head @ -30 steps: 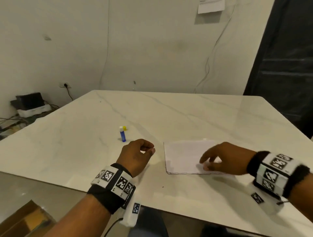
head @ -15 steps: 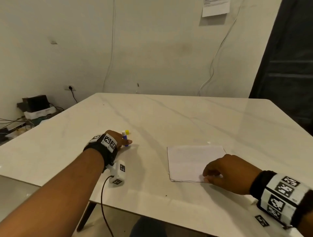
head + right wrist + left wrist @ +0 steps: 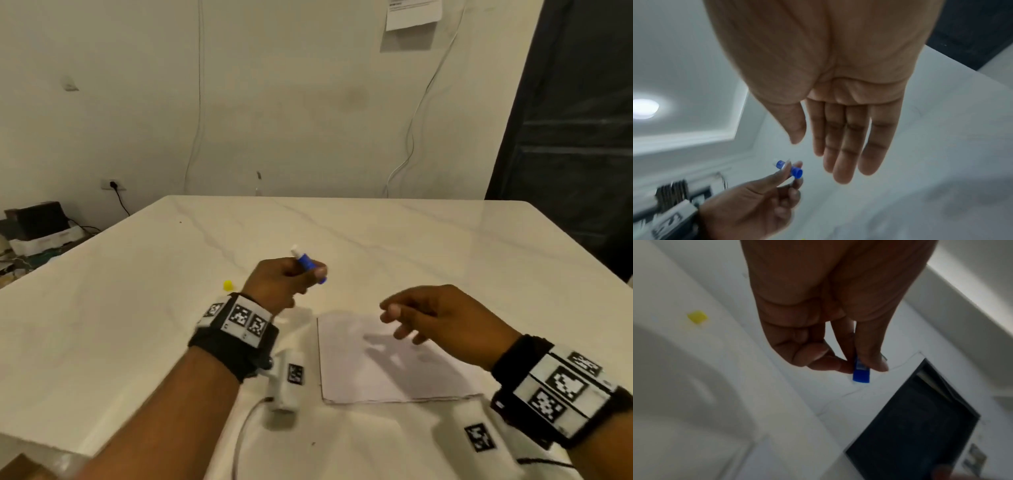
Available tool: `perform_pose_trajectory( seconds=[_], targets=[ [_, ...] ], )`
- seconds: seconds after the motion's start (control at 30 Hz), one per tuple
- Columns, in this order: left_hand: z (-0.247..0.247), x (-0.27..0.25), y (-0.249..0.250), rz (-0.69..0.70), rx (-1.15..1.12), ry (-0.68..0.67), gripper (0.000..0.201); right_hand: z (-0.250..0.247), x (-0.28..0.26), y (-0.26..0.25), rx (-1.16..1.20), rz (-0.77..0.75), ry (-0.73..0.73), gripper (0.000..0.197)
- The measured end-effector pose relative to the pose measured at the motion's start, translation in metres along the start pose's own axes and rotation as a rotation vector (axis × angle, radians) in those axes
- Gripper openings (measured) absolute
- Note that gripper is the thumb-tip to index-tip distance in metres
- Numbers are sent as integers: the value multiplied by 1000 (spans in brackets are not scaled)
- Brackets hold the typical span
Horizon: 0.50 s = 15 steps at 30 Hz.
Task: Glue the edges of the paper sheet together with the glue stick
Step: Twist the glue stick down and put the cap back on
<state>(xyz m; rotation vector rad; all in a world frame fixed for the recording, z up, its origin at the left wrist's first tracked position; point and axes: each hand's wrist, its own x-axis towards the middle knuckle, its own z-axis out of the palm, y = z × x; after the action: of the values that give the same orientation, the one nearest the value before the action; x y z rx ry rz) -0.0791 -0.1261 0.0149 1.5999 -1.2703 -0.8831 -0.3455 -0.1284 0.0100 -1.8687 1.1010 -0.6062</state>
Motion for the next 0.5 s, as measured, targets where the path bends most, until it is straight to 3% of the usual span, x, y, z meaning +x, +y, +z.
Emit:
perform_pose_trajectory(
  seconds=[0.1,0.17,0.33,0.5],
  targets=[
    [49,-4,24,60,-213,-149,23,1,17,-3,486,90,142,34],
    [74,-1,29,88,-340,-210,22,-2,26,1,689,118,200,40],
    [105,16,23,129,-397,-251,11,-5,41,24,910,122,224,33],
    [116,23,12,125,-439,-245,18,-5,47,39,1027,157,184,32]
  ],
)
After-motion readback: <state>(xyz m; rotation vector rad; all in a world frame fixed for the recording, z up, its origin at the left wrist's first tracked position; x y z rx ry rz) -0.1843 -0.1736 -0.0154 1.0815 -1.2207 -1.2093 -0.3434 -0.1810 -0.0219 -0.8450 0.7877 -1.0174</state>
